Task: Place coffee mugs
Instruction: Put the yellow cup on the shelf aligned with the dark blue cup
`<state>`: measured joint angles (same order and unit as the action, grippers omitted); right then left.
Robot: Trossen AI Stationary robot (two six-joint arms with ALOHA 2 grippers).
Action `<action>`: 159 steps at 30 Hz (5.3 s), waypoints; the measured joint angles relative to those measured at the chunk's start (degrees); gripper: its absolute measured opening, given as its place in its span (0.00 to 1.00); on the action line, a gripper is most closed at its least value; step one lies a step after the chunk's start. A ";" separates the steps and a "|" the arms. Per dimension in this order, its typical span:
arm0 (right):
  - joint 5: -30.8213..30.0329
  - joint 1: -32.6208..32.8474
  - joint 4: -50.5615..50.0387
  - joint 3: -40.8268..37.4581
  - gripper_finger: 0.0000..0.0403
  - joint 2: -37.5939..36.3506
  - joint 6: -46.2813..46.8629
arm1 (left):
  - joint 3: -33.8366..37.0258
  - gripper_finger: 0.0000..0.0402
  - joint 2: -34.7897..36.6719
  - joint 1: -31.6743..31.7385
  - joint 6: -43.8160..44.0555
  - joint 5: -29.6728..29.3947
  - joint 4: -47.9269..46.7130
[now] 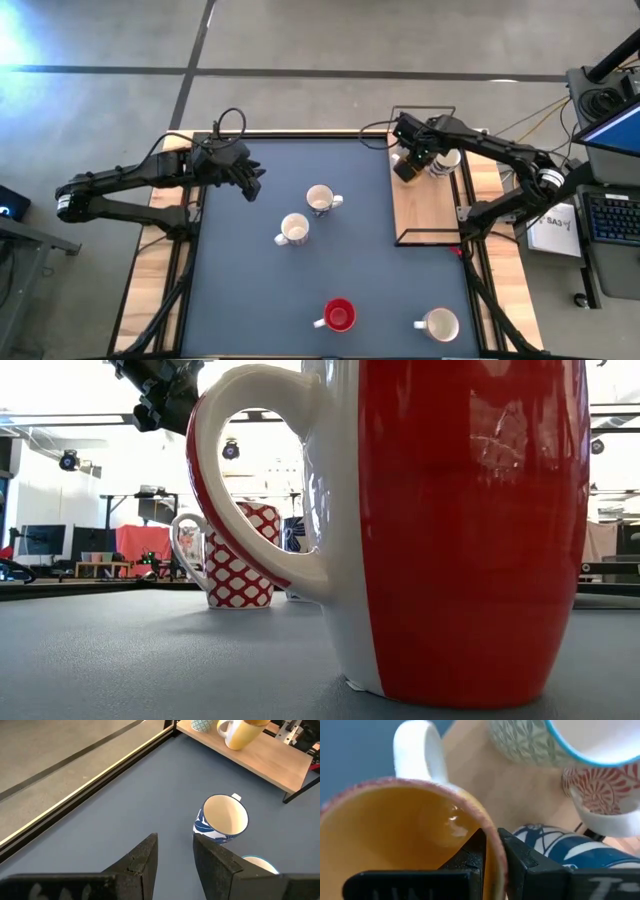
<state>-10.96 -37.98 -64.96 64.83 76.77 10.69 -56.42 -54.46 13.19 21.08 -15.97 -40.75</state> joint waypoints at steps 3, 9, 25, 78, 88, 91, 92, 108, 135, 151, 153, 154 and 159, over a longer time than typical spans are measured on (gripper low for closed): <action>0.41 0.07 0.74 -1.15 0.08 0.00 1.57 | 0.00 0.27 0.00 -0.02 -0.60 0.00 0.00; 0.48 0.07 1.15 -1.58 0.08 0.00 1.53 | 0.00 0.27 0.00 -0.01 -0.66 0.00 0.01; 0.30 0.07 0.36 3.17 0.07 -0.17 1.32 | 0.00 0.27 0.00 -0.01 -0.87 0.02 -0.04; 7.93 11.10 -2.47 7.81 0.24 0.17 20.82 | 0.00 0.27 0.00 -0.02 -2.56 0.05 -3.39; 7.91 11.10 -0.27 4.93 0.18 1.27 18.27 | 0.00 0.27 0.00 0.00 -2.56 0.04 -3.39; 7.89 11.10 -0.14 4.91 0.14 1.36 16.92 | 0.00 0.27 0.00 0.00 -2.56 0.04 -3.39; 7.91 11.10 -0.12 4.91 0.12 1.36 16.51 | 0.00 0.27 0.00 0.00 -2.55 0.04 -3.39; 5.80 8.22 -0.62 4.91 0.07 1.36 8.23 | 0.00 0.27 0.02 0.00 -0.99 0.04 -3.39; 3.80 7.29 -0.42 4.91 0.07 1.36 -5.42 | 0.00 0.27 0.00 0.00 0.94 0.04 -3.34; 3.34 6.65 -0.83 6.72 0.12 1.30 -3.79 | 0.00 0.27 0.00 -0.01 1.97 0.04 -3.34; 3.30 6.69 -0.91 7.51 0.15 1.29 -3.77 | 0.00 0.27 0.00 -0.02 1.98 0.04 -3.37; 3.30 6.69 -1.18 8.00 0.17 1.29 -3.44 | -0.01 0.27 0.00 -0.01 1.99 0.04 -3.37; 2.23 6.69 -4.16 10.95 0.23 1.29 -0.66 | -0.01 0.27 0.00 -0.01 1.97 0.04 -3.39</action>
<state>-8.73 -31.29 -69.12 75.78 78.06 10.03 -56.43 -54.46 13.18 23.05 -15.92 -44.14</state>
